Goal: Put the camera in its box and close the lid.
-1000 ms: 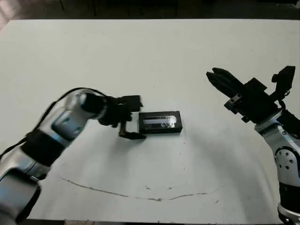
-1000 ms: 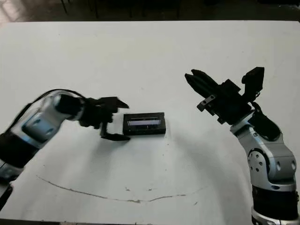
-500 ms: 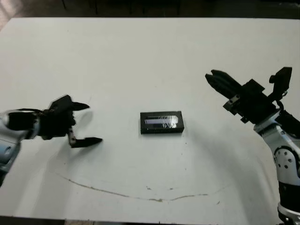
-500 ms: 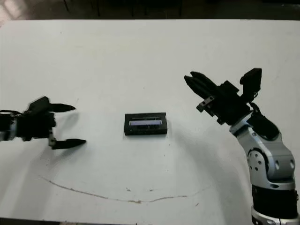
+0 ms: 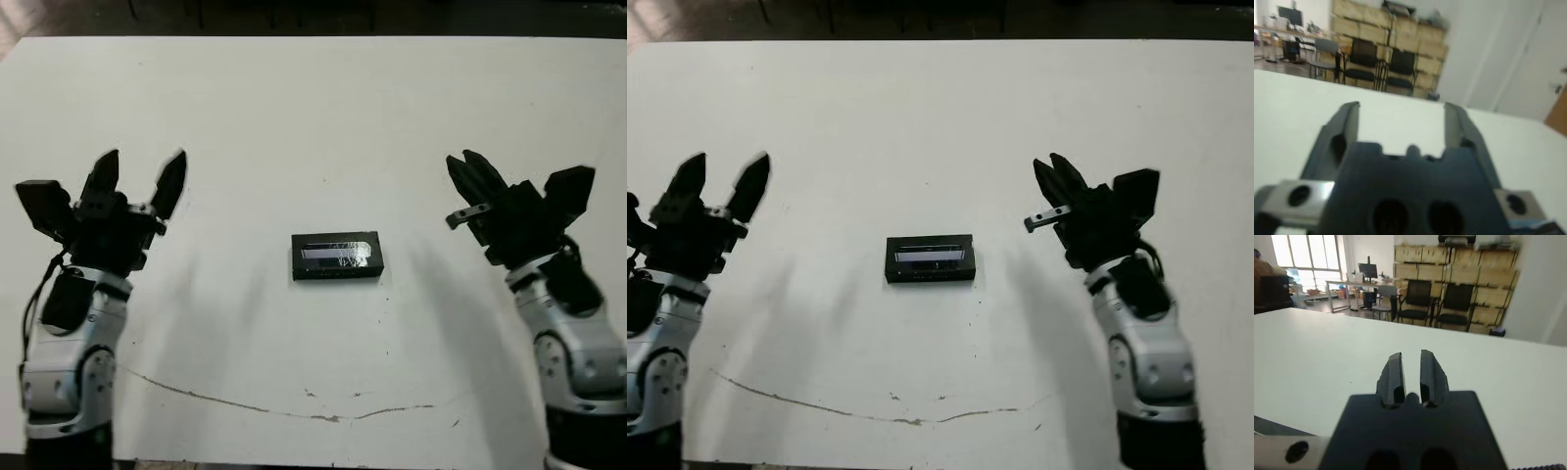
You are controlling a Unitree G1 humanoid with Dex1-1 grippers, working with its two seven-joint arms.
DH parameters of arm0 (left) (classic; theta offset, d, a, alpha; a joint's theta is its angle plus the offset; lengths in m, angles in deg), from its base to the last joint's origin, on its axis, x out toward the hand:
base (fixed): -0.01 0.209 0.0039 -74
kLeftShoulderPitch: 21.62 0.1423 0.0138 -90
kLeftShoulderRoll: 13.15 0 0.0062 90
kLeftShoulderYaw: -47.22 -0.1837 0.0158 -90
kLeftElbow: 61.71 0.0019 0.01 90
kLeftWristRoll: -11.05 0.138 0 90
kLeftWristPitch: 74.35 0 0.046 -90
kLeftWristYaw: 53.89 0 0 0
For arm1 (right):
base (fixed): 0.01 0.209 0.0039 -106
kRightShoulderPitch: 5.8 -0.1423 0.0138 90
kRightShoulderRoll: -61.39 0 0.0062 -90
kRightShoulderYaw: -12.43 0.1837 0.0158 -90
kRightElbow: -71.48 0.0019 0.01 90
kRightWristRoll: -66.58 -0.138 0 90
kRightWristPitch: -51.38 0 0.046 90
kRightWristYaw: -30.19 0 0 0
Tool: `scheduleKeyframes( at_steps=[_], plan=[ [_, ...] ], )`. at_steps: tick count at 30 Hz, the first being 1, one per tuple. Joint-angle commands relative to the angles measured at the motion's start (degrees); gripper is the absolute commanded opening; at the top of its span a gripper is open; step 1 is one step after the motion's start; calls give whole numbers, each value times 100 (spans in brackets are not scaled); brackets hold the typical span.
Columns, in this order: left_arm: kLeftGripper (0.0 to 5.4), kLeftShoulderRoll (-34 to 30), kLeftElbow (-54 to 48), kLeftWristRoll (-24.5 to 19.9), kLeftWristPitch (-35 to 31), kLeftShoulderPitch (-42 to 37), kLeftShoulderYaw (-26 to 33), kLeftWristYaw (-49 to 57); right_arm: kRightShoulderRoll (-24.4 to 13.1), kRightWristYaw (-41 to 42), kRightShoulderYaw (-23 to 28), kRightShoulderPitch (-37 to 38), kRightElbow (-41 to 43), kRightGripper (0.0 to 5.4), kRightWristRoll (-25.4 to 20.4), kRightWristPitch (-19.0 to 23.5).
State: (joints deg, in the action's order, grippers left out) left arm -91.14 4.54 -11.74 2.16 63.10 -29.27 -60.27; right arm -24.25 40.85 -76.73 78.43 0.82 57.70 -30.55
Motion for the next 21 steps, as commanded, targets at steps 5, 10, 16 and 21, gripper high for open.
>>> scheduleKeyframes(
  at_steps=[5,10,16,21],
  plan=[
    [88,303,70,244,33,-84,-414,352,305,-153,-247,323,-411,0,435,-695],
    [1,436,-29,723,-16,2,-1127,450,343,-148,-203,359,-472,0,414,-741],
    [1,256,-378,1356,-908,-345,-2230,348,270,-126,-77,294,-367,0,396,-585],
    [1,398,-348,1457,-2080,-843,-2833,283,180,-131,48,288,-165,0,406,-348]
  ],
)
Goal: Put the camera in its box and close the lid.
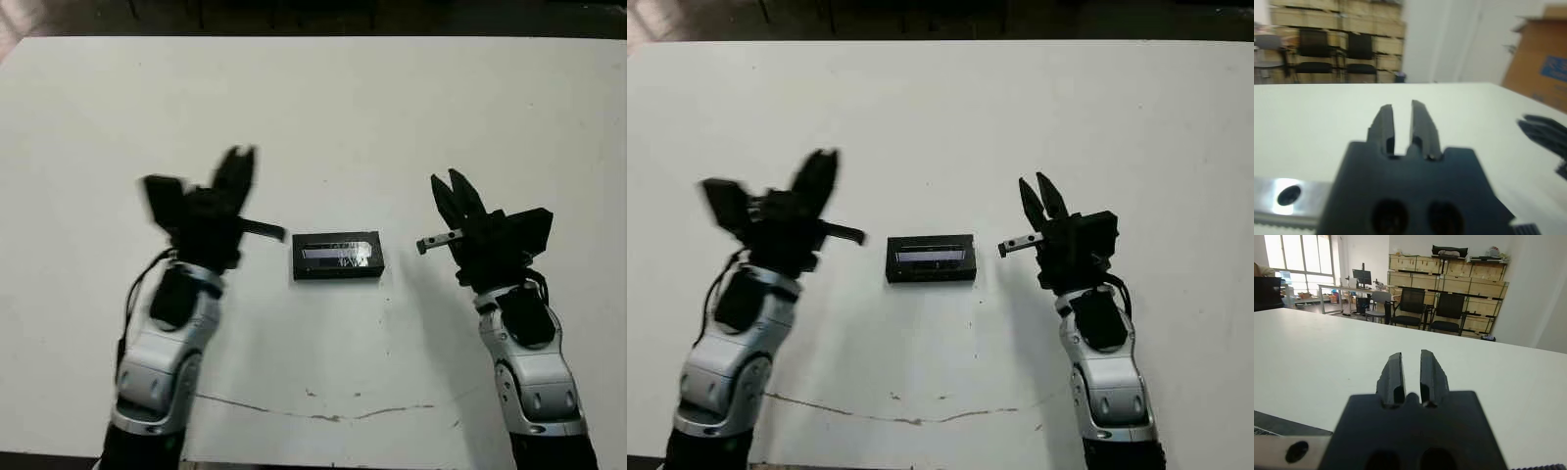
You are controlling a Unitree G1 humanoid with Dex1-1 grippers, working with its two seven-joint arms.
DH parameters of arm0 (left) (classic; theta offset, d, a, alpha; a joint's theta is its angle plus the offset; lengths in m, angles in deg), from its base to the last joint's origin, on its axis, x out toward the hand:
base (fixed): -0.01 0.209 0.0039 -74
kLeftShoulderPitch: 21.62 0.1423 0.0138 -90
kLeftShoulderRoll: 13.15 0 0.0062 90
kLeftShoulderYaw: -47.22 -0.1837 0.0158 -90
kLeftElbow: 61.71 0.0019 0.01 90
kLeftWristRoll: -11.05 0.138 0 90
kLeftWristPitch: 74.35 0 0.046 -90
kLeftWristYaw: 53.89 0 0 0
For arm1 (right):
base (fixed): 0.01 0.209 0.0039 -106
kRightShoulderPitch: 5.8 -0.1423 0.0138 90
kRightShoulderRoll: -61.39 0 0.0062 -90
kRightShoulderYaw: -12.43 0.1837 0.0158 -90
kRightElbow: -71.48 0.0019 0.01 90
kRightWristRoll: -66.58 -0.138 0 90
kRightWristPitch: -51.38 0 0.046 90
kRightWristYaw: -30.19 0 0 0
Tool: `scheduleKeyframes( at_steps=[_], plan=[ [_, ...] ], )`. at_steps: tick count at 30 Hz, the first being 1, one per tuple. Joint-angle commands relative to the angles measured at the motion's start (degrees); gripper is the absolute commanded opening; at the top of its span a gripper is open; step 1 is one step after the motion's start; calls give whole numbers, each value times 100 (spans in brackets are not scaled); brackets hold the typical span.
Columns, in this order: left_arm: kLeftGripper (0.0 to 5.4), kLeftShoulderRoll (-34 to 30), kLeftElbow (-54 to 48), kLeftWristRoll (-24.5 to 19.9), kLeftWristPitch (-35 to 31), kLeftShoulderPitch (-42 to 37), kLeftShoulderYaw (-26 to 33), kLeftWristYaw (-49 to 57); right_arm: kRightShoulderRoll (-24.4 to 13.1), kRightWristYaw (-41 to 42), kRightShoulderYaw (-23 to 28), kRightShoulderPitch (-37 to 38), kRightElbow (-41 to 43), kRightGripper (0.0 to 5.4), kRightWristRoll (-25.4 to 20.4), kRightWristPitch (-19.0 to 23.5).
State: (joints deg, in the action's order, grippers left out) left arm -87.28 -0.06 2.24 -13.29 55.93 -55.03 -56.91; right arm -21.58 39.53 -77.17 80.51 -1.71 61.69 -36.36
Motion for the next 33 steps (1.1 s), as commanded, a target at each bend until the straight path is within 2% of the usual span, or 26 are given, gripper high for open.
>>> scheduleKeyframes(
  at_steps=[1,10,15,22,25,29,33],
  plan=[
    [1,61,184,40,-630,-157,-332,-70,-103,6,115,83,118,0,1,264],
    [1,31,1372,446,-1136,122,-1430,-247,-155,126,309,67,235,0,-165,251],
    [1,13,1775,612,-1547,206,-1511,-242,-133,130,311,67,341,0,-200,380],
    [1,-181,1707,662,-1913,332,-1430,-423,-162,190,293,6,325,0,-201,383],
    [1,-314,1429,575,-2151,462,-1324,-561,-148,180,282,-1,351,0,-205,430],
    [1,-265,313,150,-2629,679,-720,-666,-135,167,271,20,379,0,-201,480],
    [1,-124,-712,-312,-2196,662,268,-690,-148,201,264,2,335,0,-215,467]
  ],
)
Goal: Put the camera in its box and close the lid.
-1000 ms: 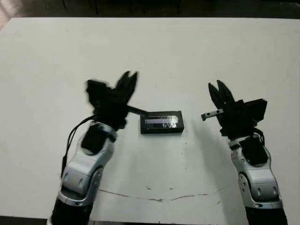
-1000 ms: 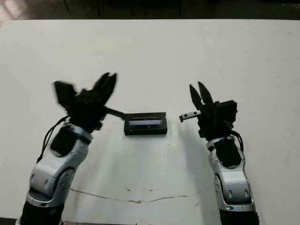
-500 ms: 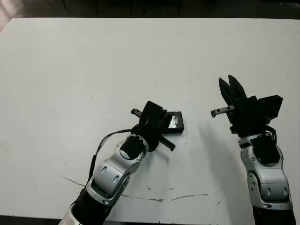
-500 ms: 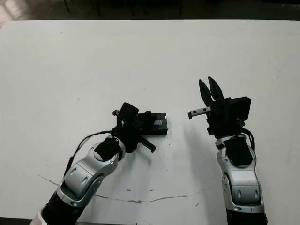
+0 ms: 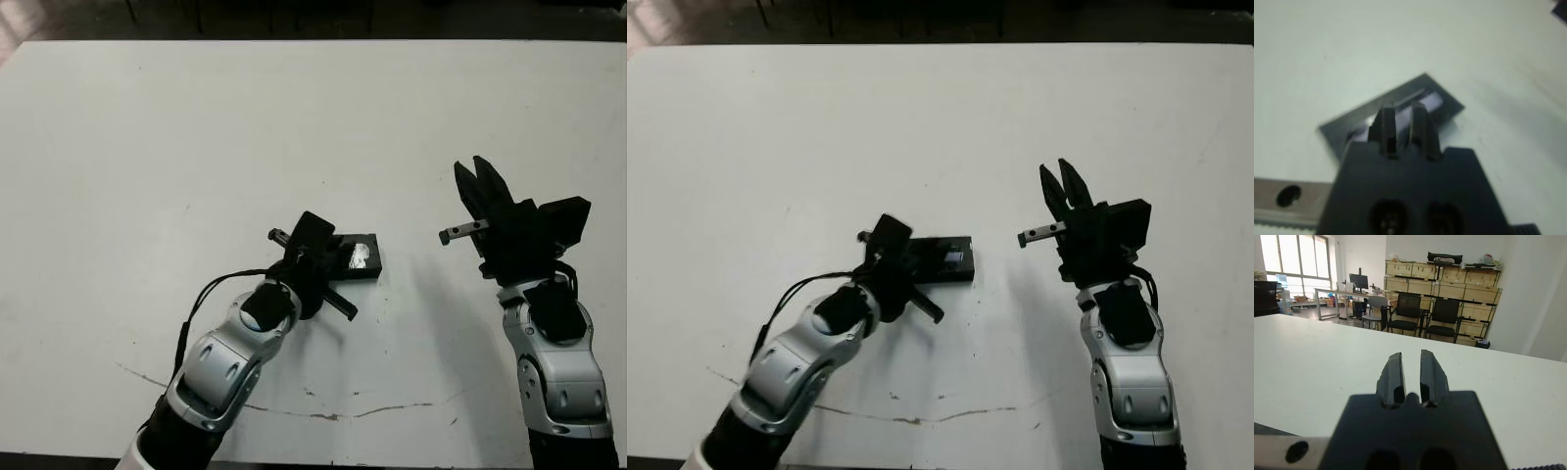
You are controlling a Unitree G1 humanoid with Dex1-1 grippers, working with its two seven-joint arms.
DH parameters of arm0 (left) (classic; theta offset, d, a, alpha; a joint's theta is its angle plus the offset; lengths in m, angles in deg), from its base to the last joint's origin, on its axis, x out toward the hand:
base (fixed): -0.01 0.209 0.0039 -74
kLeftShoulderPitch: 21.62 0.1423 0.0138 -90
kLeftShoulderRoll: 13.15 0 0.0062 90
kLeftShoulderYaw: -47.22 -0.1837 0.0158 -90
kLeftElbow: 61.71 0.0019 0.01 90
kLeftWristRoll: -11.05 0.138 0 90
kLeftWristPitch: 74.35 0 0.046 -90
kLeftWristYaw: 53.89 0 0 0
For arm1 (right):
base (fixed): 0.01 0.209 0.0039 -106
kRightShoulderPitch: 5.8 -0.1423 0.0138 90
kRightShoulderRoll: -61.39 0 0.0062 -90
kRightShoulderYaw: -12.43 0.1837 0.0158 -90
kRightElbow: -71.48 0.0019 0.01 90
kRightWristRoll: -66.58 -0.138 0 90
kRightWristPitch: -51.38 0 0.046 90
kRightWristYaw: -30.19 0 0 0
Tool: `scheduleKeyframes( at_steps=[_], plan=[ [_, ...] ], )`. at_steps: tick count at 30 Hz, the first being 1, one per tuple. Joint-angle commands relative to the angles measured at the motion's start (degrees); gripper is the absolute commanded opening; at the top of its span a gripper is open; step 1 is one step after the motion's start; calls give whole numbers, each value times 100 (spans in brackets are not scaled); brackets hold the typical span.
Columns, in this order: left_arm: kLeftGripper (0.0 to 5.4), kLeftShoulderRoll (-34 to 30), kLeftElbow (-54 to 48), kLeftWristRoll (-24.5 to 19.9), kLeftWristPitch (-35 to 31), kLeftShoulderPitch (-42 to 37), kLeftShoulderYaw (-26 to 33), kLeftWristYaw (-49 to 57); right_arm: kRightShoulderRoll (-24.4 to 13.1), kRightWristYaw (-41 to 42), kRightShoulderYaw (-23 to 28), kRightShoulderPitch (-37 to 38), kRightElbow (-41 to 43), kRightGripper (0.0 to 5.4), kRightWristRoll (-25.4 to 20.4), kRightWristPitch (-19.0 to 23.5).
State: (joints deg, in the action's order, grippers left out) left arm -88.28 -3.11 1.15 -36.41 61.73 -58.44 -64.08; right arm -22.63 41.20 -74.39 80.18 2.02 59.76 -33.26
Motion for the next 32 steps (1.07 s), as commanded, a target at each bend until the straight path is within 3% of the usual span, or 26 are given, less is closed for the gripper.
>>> scheduleKeyframes(
  at_steps=[1,5,9,14,22,27,32],
  plan=[
    [1,50,-502,-297,287,44,857,68,-54,32,-19,24,-36,0,-4,172],
    [1,299,-394,-701,1195,-386,1985,325,-70,30,-33,-47,-126,0,46,125],
    [1,160,254,-581,2321,-763,2666,589,-47,5,-64,-104,-194,0,77,126],
    [1,29,1246,-498,3642,-931,3092,659,-46,40,-63,-160,-259,0,11,141],
    [1,198,2231,-129,4680,-757,3004,1082,-20,62,-56,-249,-352,0,-49,79],
    [1,109,2434,111,4872,-585,2791,1082,-39,60,-58,-270,-387,0,-5,29],
    [1,161,2371,1,4795,-395,2644,984,-45,7,-52,-261,-336,0,55,83]
  ],
)
